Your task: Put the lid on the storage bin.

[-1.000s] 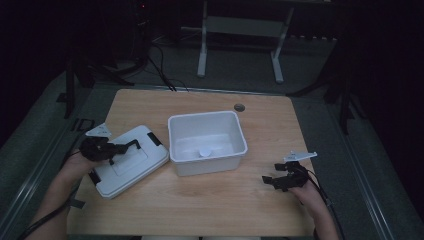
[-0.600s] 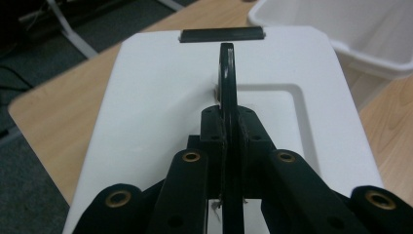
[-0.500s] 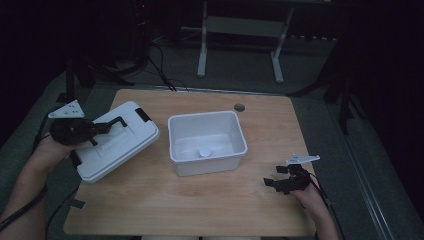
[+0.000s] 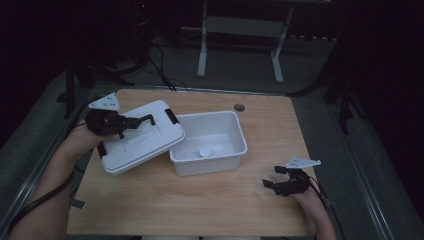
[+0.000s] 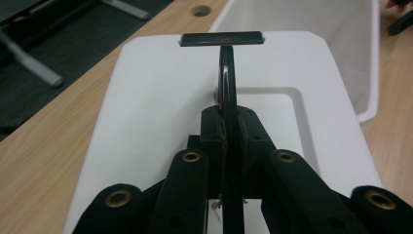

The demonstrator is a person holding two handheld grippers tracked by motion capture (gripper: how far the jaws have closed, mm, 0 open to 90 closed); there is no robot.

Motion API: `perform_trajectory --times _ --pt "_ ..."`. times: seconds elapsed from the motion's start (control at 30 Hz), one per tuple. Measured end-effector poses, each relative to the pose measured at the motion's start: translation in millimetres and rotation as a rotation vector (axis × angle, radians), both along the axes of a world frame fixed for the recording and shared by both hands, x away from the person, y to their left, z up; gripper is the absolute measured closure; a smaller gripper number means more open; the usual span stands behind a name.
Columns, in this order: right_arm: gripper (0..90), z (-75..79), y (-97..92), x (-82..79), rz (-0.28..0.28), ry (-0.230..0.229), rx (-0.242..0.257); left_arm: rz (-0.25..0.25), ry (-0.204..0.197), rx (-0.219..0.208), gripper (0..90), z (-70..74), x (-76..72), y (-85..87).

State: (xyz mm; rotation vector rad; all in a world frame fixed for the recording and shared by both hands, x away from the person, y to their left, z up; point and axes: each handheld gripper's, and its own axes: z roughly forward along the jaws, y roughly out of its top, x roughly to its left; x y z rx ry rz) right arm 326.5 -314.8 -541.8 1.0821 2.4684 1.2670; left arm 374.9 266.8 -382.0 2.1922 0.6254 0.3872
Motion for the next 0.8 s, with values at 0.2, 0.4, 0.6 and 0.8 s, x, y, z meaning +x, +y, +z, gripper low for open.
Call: perform_trajectory --times 0.2,0.4,0.6,0.8 --pt "14.5 -3.0 -2.8 -1.0 -0.011 0.007 0.018 -0.079 -0.022 -0.019 83.3 12.0 11.6 -40.4" --pt "14.5 -4.0 -3.6 -2.3 -0.006 0.004 0.024 -0.151 -0.032 0.015 83.4 22.5 19.1 -72.5" --pt "14.5 -3.5 -3.9 -2.6 -0.003 0.006 0.031 -0.204 -0.045 0.019 83.4 32.3 29.1 -102.8" --pt "14.5 -4.3 -2.5 -2.3 0.003 0.008 0.028 -0.27 -0.053 0.027 83.3 34.4 37.0 -133.9"
